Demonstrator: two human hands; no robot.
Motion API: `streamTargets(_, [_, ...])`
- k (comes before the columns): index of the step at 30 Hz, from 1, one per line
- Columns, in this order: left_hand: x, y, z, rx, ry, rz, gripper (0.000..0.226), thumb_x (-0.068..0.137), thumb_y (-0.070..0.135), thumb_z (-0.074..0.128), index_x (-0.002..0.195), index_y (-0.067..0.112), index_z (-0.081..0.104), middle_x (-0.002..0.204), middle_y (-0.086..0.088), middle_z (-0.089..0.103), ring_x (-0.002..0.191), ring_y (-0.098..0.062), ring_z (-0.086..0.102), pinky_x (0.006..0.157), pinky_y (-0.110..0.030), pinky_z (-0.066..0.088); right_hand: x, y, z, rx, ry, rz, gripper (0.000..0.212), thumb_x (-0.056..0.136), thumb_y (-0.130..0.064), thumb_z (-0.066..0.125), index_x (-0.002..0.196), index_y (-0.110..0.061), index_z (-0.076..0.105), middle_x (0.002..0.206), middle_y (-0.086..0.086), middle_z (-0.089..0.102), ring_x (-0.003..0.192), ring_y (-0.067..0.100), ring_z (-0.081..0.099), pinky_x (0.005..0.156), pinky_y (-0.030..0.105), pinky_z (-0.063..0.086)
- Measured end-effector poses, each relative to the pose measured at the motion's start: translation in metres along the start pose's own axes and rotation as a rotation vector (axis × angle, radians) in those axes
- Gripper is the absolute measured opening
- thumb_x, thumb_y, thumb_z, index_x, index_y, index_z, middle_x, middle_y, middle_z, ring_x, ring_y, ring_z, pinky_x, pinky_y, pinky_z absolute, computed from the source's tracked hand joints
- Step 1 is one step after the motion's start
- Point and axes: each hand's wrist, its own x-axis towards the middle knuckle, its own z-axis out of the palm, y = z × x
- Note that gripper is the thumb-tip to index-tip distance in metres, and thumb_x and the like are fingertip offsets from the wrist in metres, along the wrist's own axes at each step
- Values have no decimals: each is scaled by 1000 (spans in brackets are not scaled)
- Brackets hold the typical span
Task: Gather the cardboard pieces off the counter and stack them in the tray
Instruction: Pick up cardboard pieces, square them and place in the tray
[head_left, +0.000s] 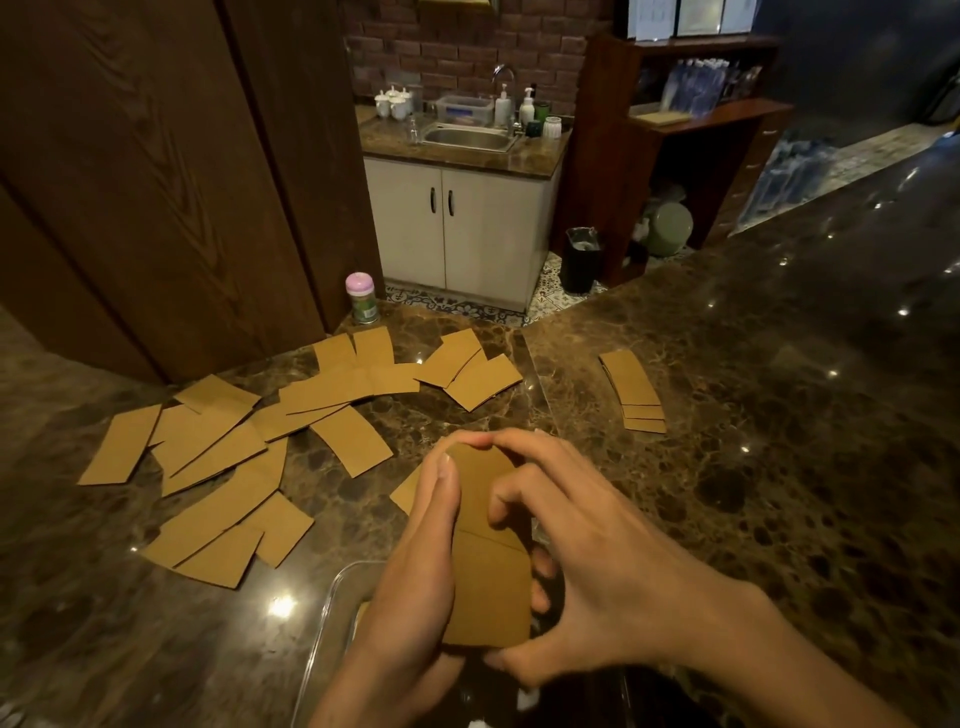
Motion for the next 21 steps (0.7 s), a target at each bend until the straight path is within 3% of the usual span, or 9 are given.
streamTargets(2, [0,1,-2,9,0,-11,38,90,58,45,119,40,62,111,-32,65,73,-37,63,67,-40,55,2,2,6,-19,21,-9,79,67,-64,84,123,-33,38,160,-10,19,151,1,12,126,41,27])
streamTargets(6, [-3,5,0,89,43,15,39,78,49,64,117,47,60,82,-27,64,60,-31,61,63,-36,53,5,2,16,13,32,-6,99,71,-63,82,147,-25,30,168,-6,10,159,11,6,128,47,24])
streamTargets(9, [-7,8,-4,87,21,26,35,86,42,70,120,48,60,104,-28,68,72,-36,67,64,-41,56,9,1,21,4,65,-7,100,70,-63,84,146,-25,32,167,-8,12,157,7,10,126,48,27])
streamTargets(12, [1,12,-21,150,26,74,41,91,36,70,128,50,58,103,-21,63,72,-28,63,59,-38,54,17,-1,17,160,-89,86,106,67,-66,86,149,-43,23,166,-29,-18,157,1,-14,127,42,12])
streamTargets(14, [17,16,-45,316,110,139,45,88,35,70,129,47,56,104,-16,62,72,-27,63,59,-37,53,28,0,13,286,-182,229,100,69,-67,83,145,-64,17,162,-37,-25,157,1,-14,123,46,9])
streamTargets(15, [28,20,-58,470,179,175,45,89,36,70,130,47,54,107,-13,64,75,-27,65,62,-38,54,35,7,14,303,-157,292,96,73,-67,80,143,-69,15,165,-35,-17,157,5,-2,124,49,15])
streamTargets(17, [57,31,-88,858,319,218,49,91,35,71,133,48,48,111,-3,67,84,-24,70,69,-38,56,55,33,21,300,-39,434,91,84,-61,75,152,-59,14,171,-19,12,154,13,26,123,50,31])
streamTargets(19, [86,38,-115,1200,403,129,61,88,35,75,139,43,42,119,4,67,101,-22,68,86,-43,56,77,69,31,265,-11,603,94,89,-54,74,160,-40,14,168,-2,30,151,24,35,120,48,32])
streamTargets(21, [115,35,-133,1424,379,-7,73,82,41,80,142,38,38,130,0,64,116,-26,62,96,-48,53,92,103,45,187,-61,780,97,89,-53,74,162,-25,18,164,10,38,149,31,39,118,47,35])
